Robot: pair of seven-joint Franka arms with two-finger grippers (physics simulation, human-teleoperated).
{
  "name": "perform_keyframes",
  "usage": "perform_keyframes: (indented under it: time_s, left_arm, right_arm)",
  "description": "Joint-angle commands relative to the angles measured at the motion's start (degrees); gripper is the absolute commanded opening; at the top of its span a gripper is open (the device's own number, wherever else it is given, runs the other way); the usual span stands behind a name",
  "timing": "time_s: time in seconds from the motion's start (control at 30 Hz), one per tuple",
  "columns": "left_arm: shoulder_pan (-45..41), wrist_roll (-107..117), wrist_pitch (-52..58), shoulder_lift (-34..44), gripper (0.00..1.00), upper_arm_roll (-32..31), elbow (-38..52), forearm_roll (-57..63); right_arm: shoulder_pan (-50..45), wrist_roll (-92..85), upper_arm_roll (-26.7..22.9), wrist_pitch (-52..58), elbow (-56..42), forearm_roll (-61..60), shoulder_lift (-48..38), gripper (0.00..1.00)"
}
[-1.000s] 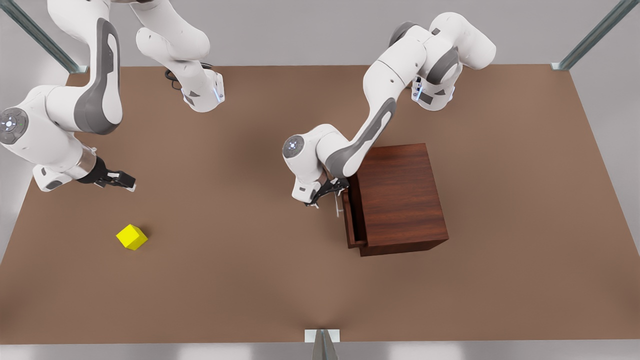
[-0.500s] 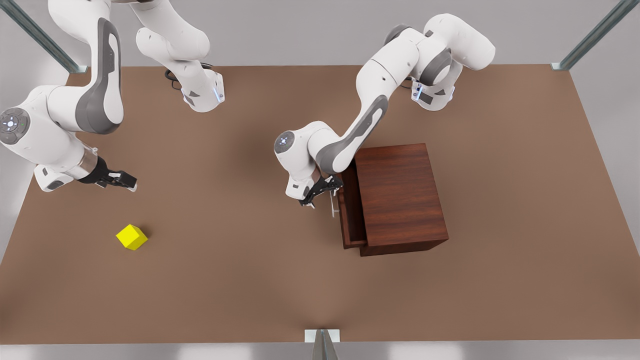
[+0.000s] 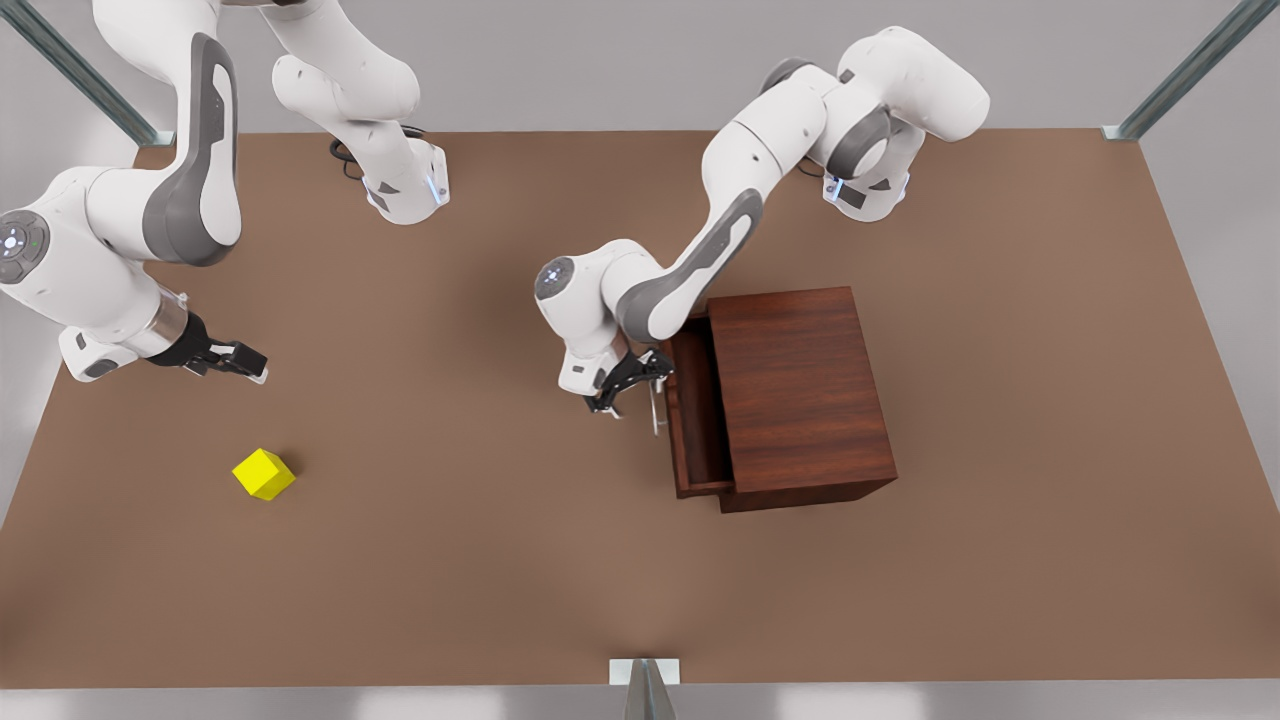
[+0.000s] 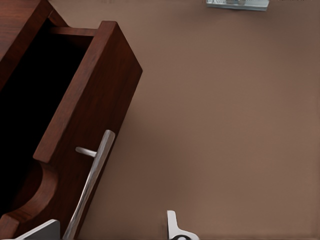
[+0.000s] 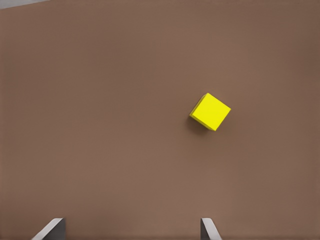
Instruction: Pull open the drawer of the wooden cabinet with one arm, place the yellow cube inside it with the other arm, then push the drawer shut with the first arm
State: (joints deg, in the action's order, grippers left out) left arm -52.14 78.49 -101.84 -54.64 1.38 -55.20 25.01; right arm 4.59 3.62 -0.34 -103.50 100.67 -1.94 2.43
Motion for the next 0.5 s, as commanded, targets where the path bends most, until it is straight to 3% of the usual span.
perform_keyframes:
  time_s: [0.0, 0.47]
  left_arm:
    - [-0.3, 1.7, 0.1, -0.7, 1.00, -0.6, 0.9, -0.4]
    - [-0.5, -0.1, -2.9, -3.1, 1.00, -0.2, 5.3, 1.7]
  right_arm:
    - [-0.1, 0.1, 0.0, 0.0, -0.2, -0.1, -0.1, 1.00]
    - [-0.3, 0.3, 0.3, 0.0, -0.9, 0.1, 1.6, 1.00]
